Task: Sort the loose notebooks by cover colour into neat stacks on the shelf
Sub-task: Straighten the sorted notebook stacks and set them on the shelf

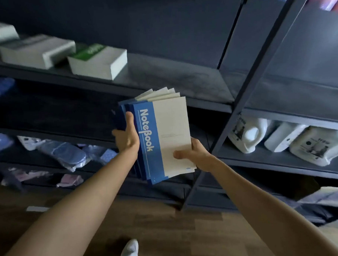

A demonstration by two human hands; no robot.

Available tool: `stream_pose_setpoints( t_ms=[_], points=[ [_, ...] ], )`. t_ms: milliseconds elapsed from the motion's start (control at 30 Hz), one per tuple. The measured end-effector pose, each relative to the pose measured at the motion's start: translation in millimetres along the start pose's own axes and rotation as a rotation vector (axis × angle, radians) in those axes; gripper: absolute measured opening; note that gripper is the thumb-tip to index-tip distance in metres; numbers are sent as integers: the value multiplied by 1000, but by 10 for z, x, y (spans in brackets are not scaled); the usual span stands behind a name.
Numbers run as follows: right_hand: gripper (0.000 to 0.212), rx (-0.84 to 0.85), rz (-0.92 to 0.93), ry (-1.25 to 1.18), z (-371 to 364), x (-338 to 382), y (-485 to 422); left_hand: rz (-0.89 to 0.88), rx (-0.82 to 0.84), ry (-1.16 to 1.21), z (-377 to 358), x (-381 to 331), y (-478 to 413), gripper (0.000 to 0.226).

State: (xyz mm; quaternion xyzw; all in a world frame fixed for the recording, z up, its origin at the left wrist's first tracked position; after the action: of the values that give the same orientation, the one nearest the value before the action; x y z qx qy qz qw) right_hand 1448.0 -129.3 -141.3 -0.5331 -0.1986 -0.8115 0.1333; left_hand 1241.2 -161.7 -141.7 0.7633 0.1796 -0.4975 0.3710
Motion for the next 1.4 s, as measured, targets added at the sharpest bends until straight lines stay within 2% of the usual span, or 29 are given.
stream_pose_setpoints(
  t_ms=[167, 300, 667, 833, 967, 1100, 1300, 1400],
  points=[
    [55, -117, 155, -58, 315, 550, -37, -212, 105, 30, -341, -810, 251, 85],
    [58, -166, 233, -62, 638, 992, -249, -322, 169, 49, -722, -1336, 255, 77],
    [64, -318, 311, -76, 1261, 1602, -1436, -607, 322, -3, -1769, -2353, -508, 66],
    [61, -356, 301, -115, 1363, 1575, -1942, -661, 383, 1, -2052, -2452, -925, 72],
    [55, -351, 256, -141, 1340, 1348, -2198, -684, 430, -4, -2182, -2328, -1121, 61],
    [59, -351, 226, -150, 1333, 1153, -2337, -705, 427, -43, -2262, -2213, -1256, 50],
    [52, -267, 215, -130, 1344, 1117, -2422, -673, 408, -40, -2253, -2129, -1374, 40],
    [48, -217, 215, -83, 1318, 1123, -2417, -684, 404, -40, -2205, -2095, -1359, 48]
  ],
)
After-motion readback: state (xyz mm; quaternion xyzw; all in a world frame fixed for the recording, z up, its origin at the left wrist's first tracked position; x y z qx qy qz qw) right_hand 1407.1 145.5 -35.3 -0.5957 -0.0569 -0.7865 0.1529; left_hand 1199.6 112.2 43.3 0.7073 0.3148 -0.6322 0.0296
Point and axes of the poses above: each hand's wrist, its own y-axis away from the middle knuckle, its own z-axis out of the back of the hand, x = y × z, the point moved 9 cm from there along -y, towards the middle knuckle, and after that the axes turned 8 degrees about y, right-handed, at the moved point
